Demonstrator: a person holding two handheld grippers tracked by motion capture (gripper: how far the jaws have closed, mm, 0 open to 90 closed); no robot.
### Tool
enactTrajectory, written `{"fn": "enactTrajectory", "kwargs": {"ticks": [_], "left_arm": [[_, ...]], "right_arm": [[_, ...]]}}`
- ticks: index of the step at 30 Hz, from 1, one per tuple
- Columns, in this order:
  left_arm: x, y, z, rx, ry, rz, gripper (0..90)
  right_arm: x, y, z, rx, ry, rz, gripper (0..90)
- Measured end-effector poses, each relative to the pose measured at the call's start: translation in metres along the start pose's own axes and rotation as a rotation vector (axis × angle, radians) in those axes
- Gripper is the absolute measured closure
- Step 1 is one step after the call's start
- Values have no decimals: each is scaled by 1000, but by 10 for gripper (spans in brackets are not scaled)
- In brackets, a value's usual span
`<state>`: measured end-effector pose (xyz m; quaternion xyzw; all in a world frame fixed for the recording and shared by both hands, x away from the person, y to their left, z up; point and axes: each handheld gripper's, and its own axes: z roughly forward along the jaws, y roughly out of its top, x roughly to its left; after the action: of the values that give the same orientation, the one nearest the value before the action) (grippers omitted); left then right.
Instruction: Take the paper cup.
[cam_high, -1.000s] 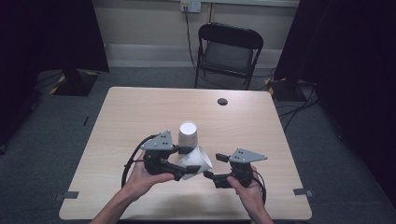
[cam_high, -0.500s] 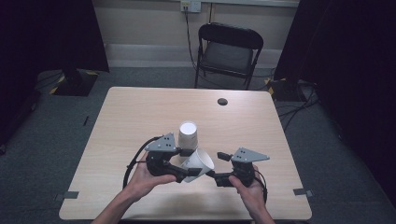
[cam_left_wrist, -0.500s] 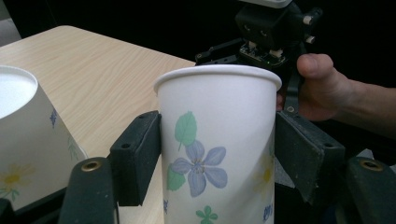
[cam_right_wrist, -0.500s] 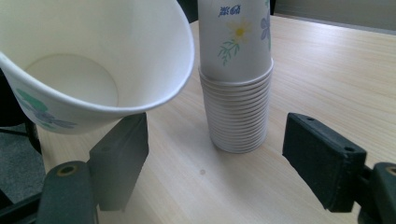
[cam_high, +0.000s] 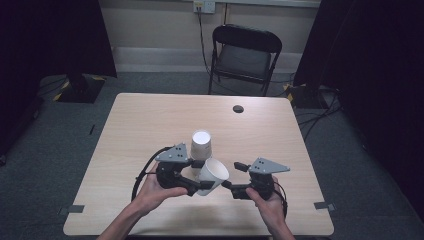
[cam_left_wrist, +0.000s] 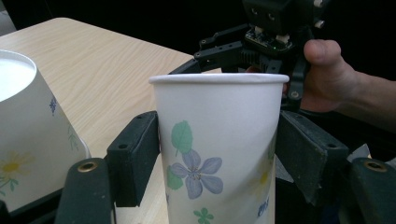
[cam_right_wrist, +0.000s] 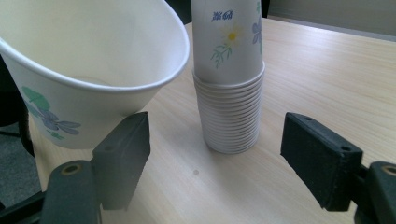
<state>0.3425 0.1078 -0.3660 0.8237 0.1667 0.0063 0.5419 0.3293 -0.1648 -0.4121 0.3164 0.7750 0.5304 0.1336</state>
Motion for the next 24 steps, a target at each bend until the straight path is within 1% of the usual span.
{"fn": "enactTrajectory", "kwargs": {"ticks": [5,8,9,11,12,15,19,21,24], "left_arm": [[-1,-1,2,1,6,7,300],[-1,0,2,6,5,10,299],[-1,0,2,8,8,12,298],[-1,-1,3,12,6,11,298],[-1,-1,3,16,7,13,297],[-2,-1,5,17,5,13,293],[-3,-2,7,27,3,21,289],[-2,-2,7,20,1,13,289],[-2,-2,8,24,0,15,286]], "right_arm": [[0,2,-4,-19,-3,2,239],[0,4,-4,-19,-5,-4,239],[0,4,-5,-19,-10,-5,239],[-1,6,-8,-39,-26,-6,245],[-2,7,-9,-39,-26,-6,244],[-3,8,-11,-57,-22,8,251],[-3,9,-13,-60,-27,4,258],[-3,9,-13,-61,-26,6,261],[-2,9,-13,-56,-27,6,265]]}}
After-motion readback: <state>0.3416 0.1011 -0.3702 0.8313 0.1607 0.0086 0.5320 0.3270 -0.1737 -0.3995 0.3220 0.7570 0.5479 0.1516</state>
